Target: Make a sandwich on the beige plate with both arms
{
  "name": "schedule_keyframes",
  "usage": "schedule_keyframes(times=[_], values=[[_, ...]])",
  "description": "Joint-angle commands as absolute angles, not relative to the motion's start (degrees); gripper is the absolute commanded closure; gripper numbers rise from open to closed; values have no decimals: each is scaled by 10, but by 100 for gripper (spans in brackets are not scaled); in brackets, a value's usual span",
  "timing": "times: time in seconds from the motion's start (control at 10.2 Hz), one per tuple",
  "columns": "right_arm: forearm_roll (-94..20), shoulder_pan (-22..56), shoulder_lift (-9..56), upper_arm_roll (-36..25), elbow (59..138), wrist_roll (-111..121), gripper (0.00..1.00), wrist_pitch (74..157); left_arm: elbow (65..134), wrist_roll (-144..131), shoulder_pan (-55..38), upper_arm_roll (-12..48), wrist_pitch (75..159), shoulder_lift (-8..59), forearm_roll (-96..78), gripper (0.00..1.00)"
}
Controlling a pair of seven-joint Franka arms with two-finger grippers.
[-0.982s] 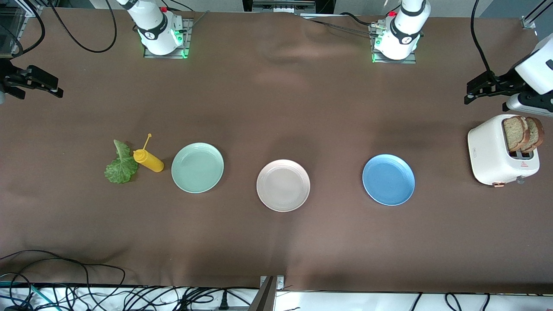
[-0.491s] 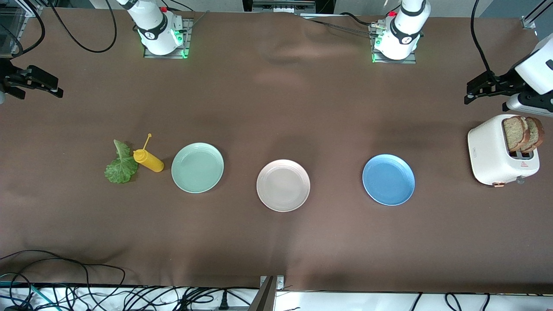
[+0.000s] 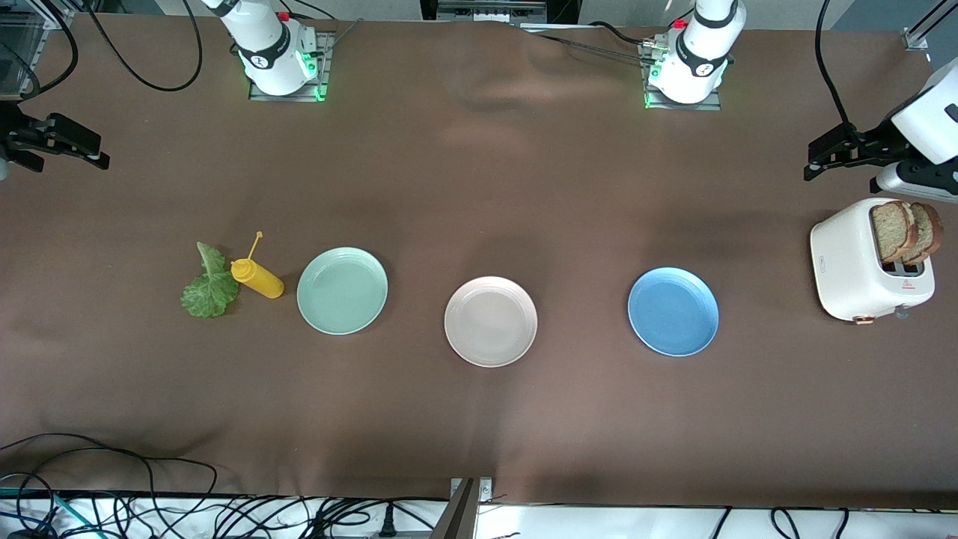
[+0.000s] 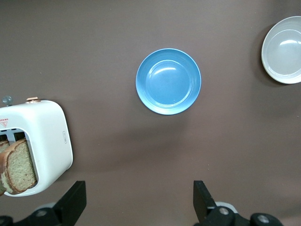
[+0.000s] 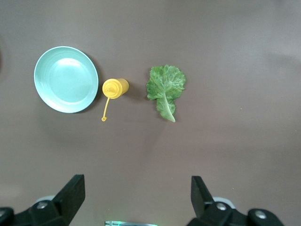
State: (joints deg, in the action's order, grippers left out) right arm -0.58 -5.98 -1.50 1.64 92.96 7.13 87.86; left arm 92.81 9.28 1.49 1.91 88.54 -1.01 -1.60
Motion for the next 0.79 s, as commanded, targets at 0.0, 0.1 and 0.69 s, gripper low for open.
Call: schedule_keyframes(times=[0.0,0.1,0.69], values=[[-11,-62,-15,17,924,73,0,872,930,94,18,20,880,-14,-16,0],[-11,-62,-16,18,924,73,0,872,930,94,24,20,880,-15,-11,0],[-11,-62,-15,18,924,73,0,872,1017,118,82,20,939,-6,59,0]])
